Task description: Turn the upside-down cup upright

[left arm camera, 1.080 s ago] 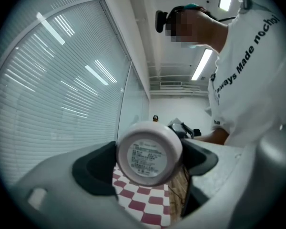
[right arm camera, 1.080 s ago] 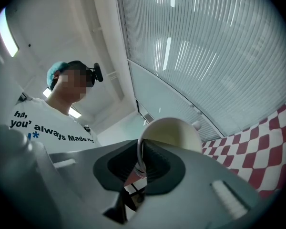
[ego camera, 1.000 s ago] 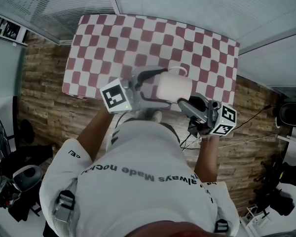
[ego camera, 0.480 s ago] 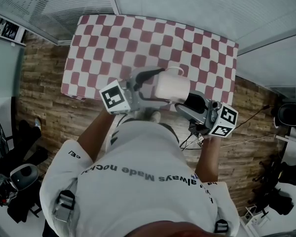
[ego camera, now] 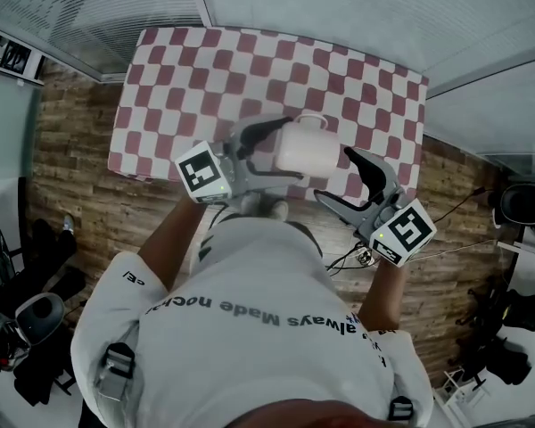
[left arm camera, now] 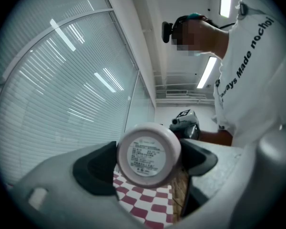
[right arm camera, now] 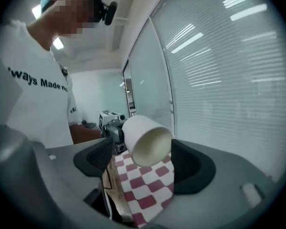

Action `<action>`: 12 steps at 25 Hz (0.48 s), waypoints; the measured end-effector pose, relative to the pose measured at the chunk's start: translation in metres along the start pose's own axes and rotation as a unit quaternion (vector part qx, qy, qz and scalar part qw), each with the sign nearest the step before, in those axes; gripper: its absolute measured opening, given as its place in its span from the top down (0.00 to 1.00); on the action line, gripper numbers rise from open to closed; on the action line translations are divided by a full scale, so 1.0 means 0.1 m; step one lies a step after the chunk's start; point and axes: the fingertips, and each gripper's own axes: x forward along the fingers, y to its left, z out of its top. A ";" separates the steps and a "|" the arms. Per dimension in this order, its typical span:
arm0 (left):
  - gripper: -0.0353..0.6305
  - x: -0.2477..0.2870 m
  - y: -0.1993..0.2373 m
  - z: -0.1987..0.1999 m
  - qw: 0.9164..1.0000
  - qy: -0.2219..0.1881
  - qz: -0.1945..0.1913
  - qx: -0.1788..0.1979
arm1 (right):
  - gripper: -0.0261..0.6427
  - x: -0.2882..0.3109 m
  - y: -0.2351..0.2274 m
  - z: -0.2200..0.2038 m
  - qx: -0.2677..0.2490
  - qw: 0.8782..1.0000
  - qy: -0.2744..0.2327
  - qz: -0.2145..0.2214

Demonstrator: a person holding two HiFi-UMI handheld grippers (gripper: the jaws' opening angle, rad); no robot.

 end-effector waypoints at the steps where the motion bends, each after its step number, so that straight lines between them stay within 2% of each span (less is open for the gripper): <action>1: 0.32 0.01 0.00 0.00 1.000 -0.002 0.001 -0.001 | 0.36 0.03 -0.02 -0.01 -0.035 0.999 0.023 -0.024; 3: 0.32 0.03 0.00 0.00 1.000 -0.003 0.001 0.000 | 0.26 0.07 -0.05 -0.04 -0.118 0.987 0.084 -0.076; 5: 0.32 0.06 -0.01 0.00 1.000 -0.003 -0.001 0.002 | 0.20 0.12 -0.07 -0.04 -0.187 0.965 0.138 -0.123; 9: 0.32 0.10 -0.04 -0.01 1.000 -0.001 -0.003 0.004 | 0.18 0.23 -0.09 -0.06 -0.297 0.915 0.209 -0.174; 12: 0.32 0.12 -0.05 0.01 1.000 -0.005 -0.002 0.005 | 0.18 0.30 -0.14 -0.11 -0.342 0.883 0.253 -0.198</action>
